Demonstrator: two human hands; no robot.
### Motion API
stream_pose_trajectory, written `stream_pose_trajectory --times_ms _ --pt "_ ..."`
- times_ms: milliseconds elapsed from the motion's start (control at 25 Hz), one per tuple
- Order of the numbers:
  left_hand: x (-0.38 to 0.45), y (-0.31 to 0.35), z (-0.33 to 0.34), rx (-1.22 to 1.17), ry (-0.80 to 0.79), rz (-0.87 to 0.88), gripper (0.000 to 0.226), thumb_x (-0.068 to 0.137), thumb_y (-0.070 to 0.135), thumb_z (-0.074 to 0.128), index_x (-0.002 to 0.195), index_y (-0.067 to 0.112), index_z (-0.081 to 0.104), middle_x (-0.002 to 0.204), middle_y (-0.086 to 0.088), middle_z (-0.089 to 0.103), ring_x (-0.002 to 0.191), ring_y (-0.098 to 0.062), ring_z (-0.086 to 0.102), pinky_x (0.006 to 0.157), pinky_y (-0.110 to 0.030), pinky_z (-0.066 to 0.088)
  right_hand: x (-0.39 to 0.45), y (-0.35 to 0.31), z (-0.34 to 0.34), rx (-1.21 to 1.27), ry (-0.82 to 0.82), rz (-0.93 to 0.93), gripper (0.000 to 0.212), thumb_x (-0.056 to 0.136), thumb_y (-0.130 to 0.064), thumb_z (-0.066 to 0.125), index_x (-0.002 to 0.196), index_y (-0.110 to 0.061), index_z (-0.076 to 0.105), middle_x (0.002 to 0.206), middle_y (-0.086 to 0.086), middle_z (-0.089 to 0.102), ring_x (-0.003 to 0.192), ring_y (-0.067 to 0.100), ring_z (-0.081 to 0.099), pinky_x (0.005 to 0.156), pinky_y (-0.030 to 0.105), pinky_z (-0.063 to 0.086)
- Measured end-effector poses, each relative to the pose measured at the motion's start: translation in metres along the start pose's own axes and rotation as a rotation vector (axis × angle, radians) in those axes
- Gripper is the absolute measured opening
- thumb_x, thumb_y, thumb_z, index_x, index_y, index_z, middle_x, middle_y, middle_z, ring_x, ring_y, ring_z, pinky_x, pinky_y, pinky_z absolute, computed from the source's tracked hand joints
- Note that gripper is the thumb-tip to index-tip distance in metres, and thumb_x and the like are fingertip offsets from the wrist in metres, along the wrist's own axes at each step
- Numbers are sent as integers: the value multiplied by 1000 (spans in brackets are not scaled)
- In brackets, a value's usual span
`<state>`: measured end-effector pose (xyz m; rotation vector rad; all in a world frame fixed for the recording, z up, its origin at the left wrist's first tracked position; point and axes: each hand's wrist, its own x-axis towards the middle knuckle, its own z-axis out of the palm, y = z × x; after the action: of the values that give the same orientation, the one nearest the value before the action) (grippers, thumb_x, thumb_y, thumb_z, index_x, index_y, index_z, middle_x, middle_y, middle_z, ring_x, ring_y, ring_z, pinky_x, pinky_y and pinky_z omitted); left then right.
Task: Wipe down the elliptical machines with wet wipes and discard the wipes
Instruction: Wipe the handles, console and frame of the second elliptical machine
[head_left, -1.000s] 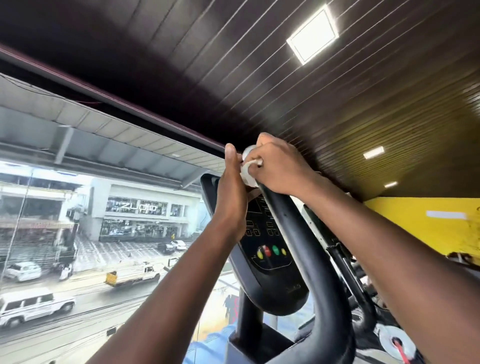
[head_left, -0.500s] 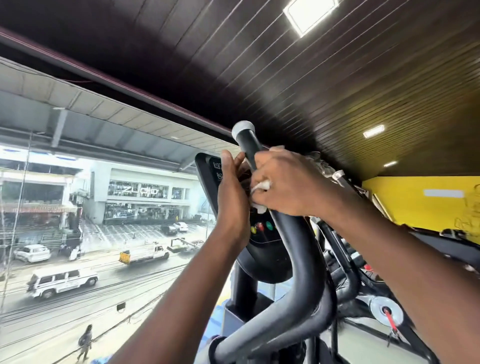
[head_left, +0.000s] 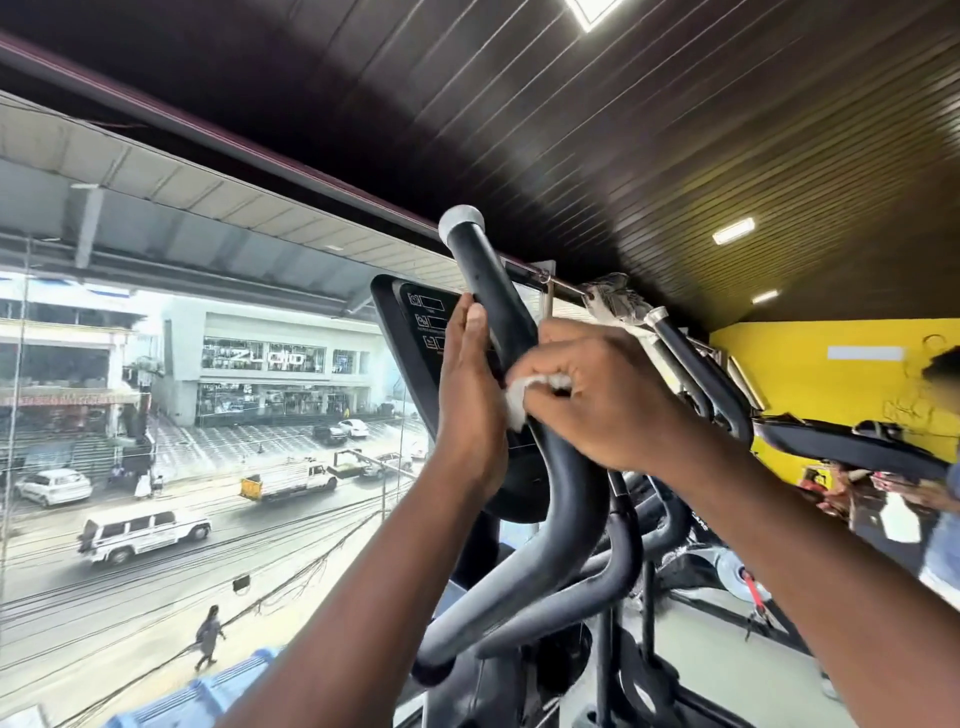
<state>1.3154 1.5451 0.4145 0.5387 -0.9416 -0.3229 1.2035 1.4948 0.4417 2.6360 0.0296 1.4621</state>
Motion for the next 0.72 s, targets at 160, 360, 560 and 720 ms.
stream_pose_trajectory --times_ms 160,360,560,720 --pt "-19 -6 3 -41 -5 13 43 101 14 45 142 27 43 99 -11 61 73 -14 61 62 -23 47 -27 -2 5 93 132 61 25 84 -20 55 100 -22 75 74 -13 47 65 0 48 59 10 33" --pt "-50 -27 -11 132 -79 31 49 99 18 51 145 30 39 104 -6 56 91 -23 52 81 -36 44 -82 -9 26 155 345 2 26 81 -4 57 98 -12 76 77 -13 49 66 -4 48 60 9 36" --pt "-80 -37 -31 265 -183 47 17 97 16 52 100 10 68 90 -6 68 81 -17 60 73 -26 47 -130 -24 74 33 646 42 29 86 1 56 106 -11 73 78 5 58 67 16 56 62 24 47" --pt "-100 -53 -51 468 -177 29 37 98 18 49 64 3 49 56 6 43 54 -8 38 53 -22 32 -157 -35 111 -33 642 99 27 90 0 51 104 -7 73 83 9 67 77 20 63 71 29 53"
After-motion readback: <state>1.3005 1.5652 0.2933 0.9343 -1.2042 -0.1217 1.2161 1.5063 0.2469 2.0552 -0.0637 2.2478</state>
